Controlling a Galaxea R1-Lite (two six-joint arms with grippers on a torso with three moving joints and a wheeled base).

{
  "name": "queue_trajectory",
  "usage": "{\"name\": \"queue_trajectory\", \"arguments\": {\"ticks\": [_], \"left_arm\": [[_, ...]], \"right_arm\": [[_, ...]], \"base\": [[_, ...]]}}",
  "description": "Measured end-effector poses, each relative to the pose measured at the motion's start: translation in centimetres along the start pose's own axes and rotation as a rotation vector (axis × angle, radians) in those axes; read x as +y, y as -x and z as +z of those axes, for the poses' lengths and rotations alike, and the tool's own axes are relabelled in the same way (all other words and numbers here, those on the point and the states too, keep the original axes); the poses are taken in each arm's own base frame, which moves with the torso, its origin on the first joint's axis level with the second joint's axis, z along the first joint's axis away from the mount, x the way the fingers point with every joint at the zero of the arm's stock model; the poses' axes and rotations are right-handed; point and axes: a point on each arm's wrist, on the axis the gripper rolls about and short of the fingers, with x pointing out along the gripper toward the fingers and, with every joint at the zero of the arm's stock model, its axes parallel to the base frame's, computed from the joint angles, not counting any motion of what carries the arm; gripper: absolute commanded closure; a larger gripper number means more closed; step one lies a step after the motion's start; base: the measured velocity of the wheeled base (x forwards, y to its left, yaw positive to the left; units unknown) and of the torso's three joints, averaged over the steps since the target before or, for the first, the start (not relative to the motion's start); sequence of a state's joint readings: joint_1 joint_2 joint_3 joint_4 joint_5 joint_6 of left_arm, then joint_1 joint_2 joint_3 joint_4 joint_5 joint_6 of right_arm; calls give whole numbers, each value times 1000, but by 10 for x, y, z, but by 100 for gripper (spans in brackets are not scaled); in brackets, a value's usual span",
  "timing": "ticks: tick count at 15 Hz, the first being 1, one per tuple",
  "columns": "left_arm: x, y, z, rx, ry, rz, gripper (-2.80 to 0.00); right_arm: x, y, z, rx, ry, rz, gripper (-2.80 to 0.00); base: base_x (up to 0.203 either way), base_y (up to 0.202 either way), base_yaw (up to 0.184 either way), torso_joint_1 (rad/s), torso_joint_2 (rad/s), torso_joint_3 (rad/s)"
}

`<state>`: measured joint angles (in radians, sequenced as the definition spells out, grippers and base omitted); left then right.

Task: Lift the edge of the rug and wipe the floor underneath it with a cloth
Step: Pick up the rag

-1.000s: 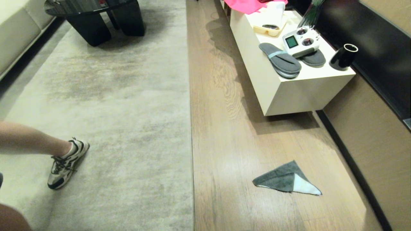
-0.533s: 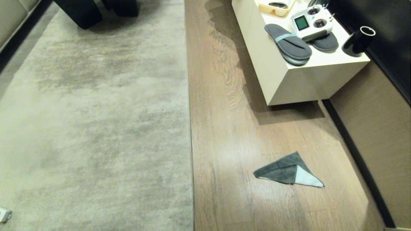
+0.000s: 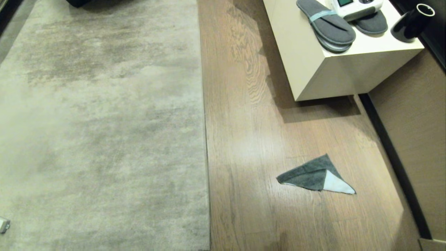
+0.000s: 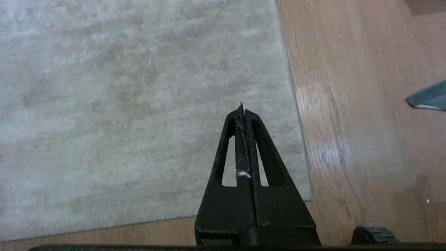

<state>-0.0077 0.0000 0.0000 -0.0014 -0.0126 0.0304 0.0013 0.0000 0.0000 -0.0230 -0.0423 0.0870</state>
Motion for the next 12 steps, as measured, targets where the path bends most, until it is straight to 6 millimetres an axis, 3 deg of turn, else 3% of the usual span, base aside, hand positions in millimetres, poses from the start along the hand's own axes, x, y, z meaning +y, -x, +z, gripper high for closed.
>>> {"name": "queue_trajectory", "arguments": {"ticks": [12], "left_arm": [[0, 0, 0, 0, 0, 0, 0]], "right_arm": [[0, 0, 0, 0, 0, 0, 0]], "base": [[0, 0, 0, 1, 4, -195]]}}
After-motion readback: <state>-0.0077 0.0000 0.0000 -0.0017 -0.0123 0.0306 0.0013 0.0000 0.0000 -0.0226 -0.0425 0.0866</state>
